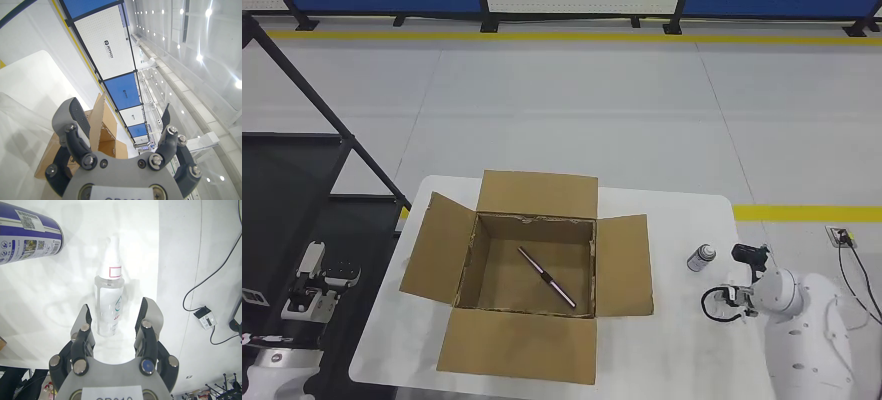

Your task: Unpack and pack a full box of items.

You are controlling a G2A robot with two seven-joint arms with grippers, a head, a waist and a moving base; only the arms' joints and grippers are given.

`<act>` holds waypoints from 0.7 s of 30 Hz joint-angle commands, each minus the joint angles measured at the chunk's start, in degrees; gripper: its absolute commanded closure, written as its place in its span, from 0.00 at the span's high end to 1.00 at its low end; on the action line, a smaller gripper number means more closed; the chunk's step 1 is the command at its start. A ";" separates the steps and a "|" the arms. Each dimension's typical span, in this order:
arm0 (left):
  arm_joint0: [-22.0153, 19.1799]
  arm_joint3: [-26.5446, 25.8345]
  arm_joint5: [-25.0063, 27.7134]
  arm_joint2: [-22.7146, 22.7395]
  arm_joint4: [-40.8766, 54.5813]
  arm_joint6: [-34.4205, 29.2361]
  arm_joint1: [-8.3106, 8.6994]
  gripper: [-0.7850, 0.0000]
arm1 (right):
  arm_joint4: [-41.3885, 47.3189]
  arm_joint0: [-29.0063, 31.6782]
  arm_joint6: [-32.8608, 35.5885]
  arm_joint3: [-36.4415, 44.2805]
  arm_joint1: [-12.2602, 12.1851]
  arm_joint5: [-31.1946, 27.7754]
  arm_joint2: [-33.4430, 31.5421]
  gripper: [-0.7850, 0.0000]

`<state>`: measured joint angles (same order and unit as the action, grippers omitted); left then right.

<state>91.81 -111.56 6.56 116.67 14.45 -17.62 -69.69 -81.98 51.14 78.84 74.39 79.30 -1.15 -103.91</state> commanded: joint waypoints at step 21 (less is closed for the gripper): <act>0.00 0.00 0.00 0.00 0.00 0.00 0.00 1.00 | 5.43 1.77 -2.50 12.30 -1.20 2.23 1.67 0.00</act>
<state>91.81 -111.56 6.56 116.67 14.45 -17.62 -69.69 -76.96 52.42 76.89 82.96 78.07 0.63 -102.35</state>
